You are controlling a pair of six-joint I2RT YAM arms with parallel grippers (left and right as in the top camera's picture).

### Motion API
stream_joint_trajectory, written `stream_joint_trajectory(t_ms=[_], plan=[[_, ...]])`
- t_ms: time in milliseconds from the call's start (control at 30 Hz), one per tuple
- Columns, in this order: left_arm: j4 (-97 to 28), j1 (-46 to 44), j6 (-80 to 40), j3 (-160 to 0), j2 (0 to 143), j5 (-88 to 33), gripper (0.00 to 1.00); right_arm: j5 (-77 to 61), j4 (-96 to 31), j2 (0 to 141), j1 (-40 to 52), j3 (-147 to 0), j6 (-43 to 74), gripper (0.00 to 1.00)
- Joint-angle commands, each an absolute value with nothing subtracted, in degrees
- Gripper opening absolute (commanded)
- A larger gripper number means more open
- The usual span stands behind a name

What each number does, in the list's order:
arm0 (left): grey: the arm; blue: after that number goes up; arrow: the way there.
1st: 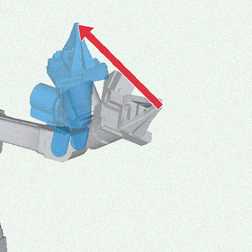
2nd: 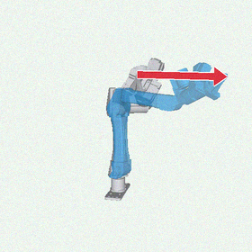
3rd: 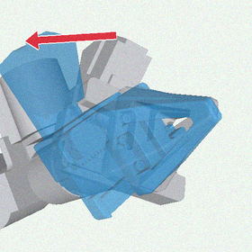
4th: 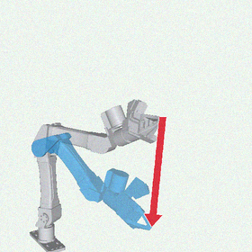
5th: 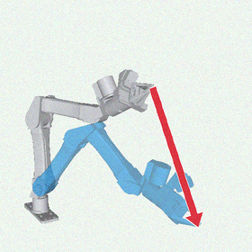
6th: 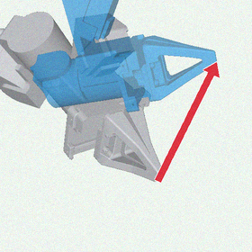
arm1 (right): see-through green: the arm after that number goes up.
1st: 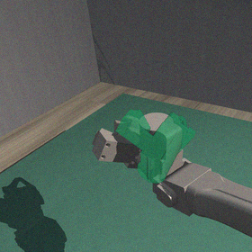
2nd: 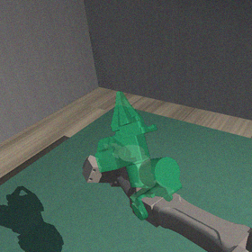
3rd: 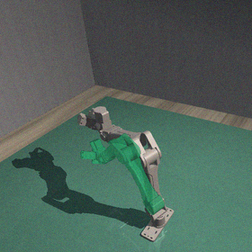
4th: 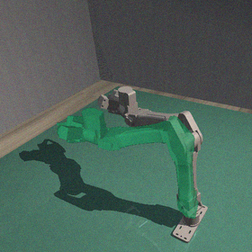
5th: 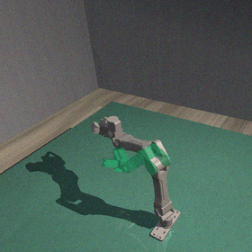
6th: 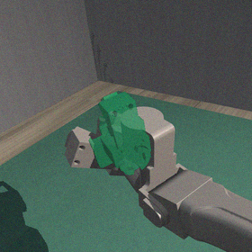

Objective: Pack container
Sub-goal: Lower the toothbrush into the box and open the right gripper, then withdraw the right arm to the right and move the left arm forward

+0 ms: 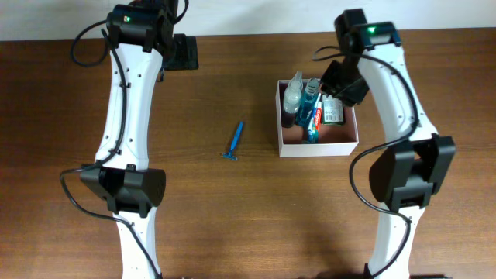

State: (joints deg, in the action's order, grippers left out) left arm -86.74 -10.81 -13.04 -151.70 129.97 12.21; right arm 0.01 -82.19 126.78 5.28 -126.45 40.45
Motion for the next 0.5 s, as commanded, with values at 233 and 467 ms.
stream_joint_trajectory(t_ms=[233,467], plan=[[-86.8,-10.74,-12.73,-151.63,129.62,11.77,0.99,8.32,-93.6,122.39,-11.73,-147.85,31.7,0.99],[-88.71,-10.74,-12.71,-151.63,129.62,10.31,0.99,10.83,-97.34,122.41,-27.51,-148.46,26.28,0.99]])
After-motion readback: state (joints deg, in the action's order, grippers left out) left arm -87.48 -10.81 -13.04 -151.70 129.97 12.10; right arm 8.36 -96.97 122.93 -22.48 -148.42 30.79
